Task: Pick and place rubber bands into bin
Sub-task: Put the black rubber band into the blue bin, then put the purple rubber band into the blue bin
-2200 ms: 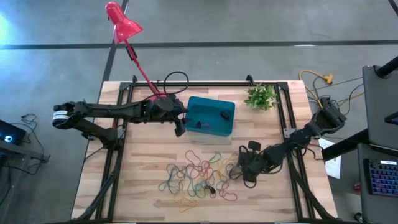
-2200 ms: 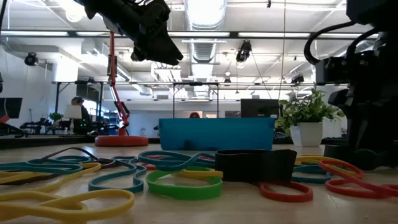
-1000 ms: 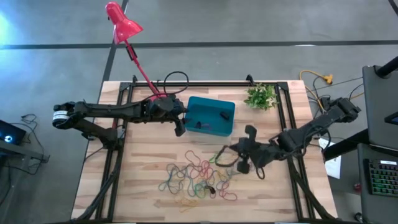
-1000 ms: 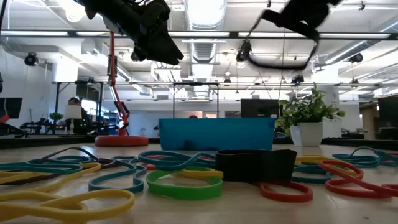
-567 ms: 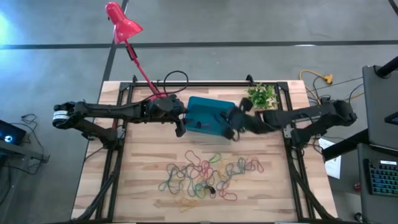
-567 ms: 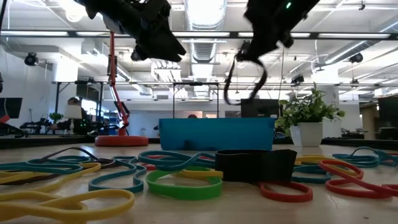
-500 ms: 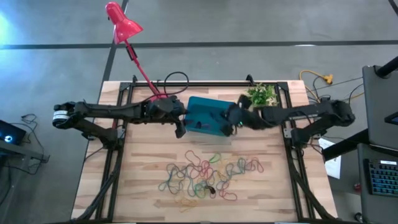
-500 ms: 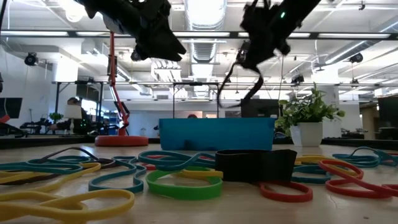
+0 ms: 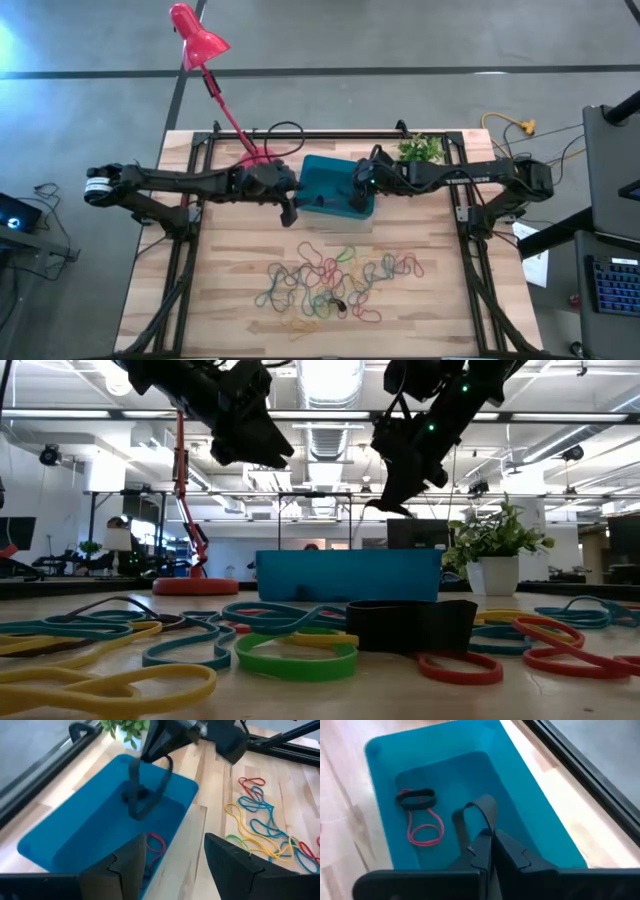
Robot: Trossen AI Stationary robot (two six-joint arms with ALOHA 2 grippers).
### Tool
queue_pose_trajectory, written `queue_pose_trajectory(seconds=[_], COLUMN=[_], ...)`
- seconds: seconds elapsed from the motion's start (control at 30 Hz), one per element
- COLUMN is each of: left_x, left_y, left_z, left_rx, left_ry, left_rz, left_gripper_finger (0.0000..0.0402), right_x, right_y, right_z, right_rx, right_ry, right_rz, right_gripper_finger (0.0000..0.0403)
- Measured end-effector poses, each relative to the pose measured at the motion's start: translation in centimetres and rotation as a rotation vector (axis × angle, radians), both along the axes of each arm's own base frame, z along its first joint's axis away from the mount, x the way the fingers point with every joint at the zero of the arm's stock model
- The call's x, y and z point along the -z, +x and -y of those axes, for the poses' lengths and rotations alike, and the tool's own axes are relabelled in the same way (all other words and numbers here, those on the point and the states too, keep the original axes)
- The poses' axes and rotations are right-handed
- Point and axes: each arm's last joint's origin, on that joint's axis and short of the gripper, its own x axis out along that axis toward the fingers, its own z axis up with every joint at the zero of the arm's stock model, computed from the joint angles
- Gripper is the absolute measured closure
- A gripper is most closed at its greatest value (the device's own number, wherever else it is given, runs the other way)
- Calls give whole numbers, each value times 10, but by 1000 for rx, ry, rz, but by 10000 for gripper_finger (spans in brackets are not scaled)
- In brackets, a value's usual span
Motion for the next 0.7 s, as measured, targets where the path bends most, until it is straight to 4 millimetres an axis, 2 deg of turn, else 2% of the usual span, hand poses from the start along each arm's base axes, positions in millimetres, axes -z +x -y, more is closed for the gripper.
queue_pose_trajectory(seconds=[0.17,0.47,0.57,0.7], left_x=[10,12,12,16], left_y=[-2,-3,-3,-5], left_z=[2,2,3,8], left_rx=[17,34,66,232], left_ry=[-27,-35,-51,-71], left_rz=[-27,-33,-35,-73], left_gripper_finger=[217,217,217,217], right_x=[-2,-5,-7,-12], right_y=[0,1,2,3], right_z=[1,1,-2,-16], right_rx=[-35,-35,-120,-278], right_ry=[44,64,122,203], right_rz=[22,54,72,101], right_gripper_finger=[359,252,228,213])
